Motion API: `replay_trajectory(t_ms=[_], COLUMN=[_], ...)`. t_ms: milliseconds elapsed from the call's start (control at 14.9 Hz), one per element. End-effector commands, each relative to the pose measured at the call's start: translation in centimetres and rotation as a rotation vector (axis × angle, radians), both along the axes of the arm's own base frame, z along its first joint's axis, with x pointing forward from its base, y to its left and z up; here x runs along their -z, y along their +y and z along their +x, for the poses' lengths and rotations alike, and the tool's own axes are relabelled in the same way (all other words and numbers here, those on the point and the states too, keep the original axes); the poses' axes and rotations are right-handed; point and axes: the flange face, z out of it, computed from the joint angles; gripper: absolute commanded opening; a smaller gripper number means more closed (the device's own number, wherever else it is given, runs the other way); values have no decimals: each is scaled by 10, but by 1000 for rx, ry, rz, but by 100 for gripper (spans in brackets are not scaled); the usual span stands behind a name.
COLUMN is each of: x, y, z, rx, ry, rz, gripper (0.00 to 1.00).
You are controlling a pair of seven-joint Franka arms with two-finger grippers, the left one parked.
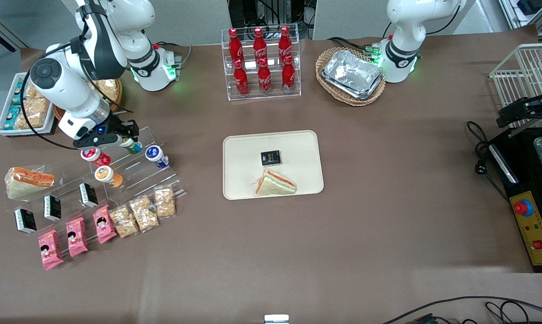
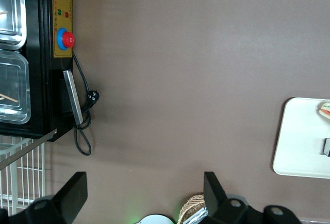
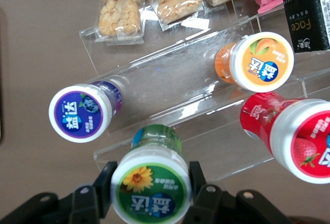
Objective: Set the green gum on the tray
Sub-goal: 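Lower the right gripper around the green-labelled bottle and close it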
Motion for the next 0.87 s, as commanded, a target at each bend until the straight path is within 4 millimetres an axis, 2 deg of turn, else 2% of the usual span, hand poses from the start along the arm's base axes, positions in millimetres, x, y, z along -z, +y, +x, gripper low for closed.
replay_trajectory(t_ms=[0, 67, 201, 336, 805], x=[-10, -12, -20, -37, -135], y=[-2, -4, -6, -8, -6], z=[-4, -3, 0, 6, 32], rx=[-7, -11, -25, -22, -19], ry=[-32, -33, -41, -36, 35], rz=[8, 9, 11, 9, -4], gripper=[48, 40, 39, 39, 39])
